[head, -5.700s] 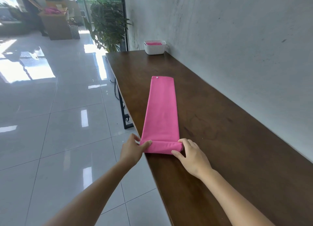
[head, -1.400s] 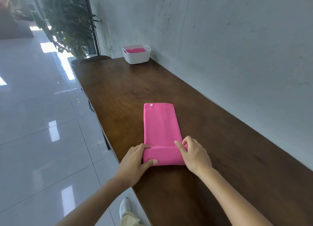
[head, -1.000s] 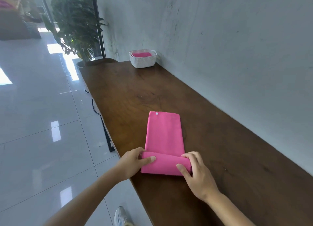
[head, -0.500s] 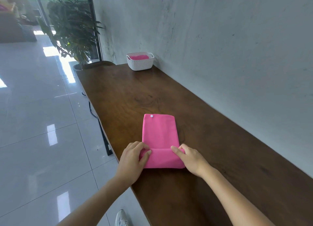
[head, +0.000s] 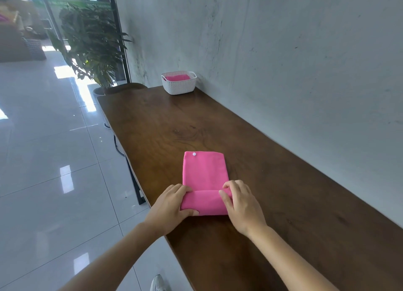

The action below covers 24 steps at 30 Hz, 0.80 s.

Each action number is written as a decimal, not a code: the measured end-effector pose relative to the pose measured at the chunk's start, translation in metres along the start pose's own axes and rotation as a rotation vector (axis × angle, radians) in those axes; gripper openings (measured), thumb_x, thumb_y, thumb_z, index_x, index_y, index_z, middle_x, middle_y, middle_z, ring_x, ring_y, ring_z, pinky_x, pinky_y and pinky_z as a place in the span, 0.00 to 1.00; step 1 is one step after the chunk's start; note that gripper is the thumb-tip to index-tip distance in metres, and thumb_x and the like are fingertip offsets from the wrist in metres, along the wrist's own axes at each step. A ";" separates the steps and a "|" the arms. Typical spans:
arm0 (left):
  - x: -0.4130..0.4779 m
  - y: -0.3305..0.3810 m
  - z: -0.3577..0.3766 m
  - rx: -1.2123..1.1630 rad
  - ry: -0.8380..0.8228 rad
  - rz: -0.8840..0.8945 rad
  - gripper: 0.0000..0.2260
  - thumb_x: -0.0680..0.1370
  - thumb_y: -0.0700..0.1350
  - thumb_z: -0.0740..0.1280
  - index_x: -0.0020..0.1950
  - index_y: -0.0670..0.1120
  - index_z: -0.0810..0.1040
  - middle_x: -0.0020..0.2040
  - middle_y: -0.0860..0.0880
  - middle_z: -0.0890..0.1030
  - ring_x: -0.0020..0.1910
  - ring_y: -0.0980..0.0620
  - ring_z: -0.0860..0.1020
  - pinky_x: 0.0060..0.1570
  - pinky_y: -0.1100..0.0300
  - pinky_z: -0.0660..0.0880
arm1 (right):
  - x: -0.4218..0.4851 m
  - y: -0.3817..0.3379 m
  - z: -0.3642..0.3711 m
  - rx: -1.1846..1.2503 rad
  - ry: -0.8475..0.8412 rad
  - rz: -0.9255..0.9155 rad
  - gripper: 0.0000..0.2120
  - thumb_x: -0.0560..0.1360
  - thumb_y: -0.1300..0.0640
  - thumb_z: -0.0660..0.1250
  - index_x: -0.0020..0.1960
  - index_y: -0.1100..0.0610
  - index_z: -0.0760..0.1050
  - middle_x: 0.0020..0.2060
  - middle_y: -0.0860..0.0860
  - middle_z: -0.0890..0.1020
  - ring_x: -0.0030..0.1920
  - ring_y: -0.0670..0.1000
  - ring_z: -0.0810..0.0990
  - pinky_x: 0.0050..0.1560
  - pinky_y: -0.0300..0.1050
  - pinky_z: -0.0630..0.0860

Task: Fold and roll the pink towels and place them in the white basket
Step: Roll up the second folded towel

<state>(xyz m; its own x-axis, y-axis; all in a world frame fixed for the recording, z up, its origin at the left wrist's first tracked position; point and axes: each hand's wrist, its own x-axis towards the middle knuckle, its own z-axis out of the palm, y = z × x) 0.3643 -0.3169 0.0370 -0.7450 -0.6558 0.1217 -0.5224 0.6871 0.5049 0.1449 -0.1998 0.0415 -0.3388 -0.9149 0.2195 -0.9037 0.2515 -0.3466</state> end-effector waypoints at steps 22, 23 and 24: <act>-0.018 0.008 -0.005 -0.122 0.187 0.014 0.15 0.76 0.62 0.69 0.59 0.57 0.78 0.55 0.64 0.73 0.55 0.62 0.70 0.52 0.68 0.71 | -0.022 0.000 0.002 0.363 -0.185 0.190 0.30 0.74 0.24 0.49 0.60 0.44 0.72 0.58 0.41 0.73 0.54 0.40 0.75 0.44 0.35 0.73; -0.020 0.008 -0.004 -0.093 0.173 0.045 0.17 0.76 0.64 0.67 0.60 0.57 0.78 0.57 0.64 0.73 0.57 0.62 0.69 0.54 0.69 0.71 | -0.017 0.000 0.000 0.352 -0.207 0.212 0.29 0.75 0.25 0.51 0.59 0.45 0.72 0.58 0.43 0.72 0.53 0.41 0.75 0.44 0.34 0.72; -0.022 0.008 -0.003 -0.078 0.159 0.061 0.20 0.76 0.66 0.66 0.63 0.57 0.77 0.59 0.63 0.73 0.59 0.63 0.68 0.56 0.70 0.70 | -0.011 0.000 -0.001 0.333 -0.227 0.232 0.28 0.76 0.26 0.51 0.59 0.46 0.73 0.58 0.43 0.72 0.53 0.41 0.75 0.43 0.34 0.71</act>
<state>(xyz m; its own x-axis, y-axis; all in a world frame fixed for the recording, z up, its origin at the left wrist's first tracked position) 0.3778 -0.2980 0.0404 -0.6961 -0.6589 0.2851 -0.4398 0.7052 0.5561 0.1483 -0.1889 0.0398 -0.4228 -0.9017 -0.0905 -0.6646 0.3764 -0.6454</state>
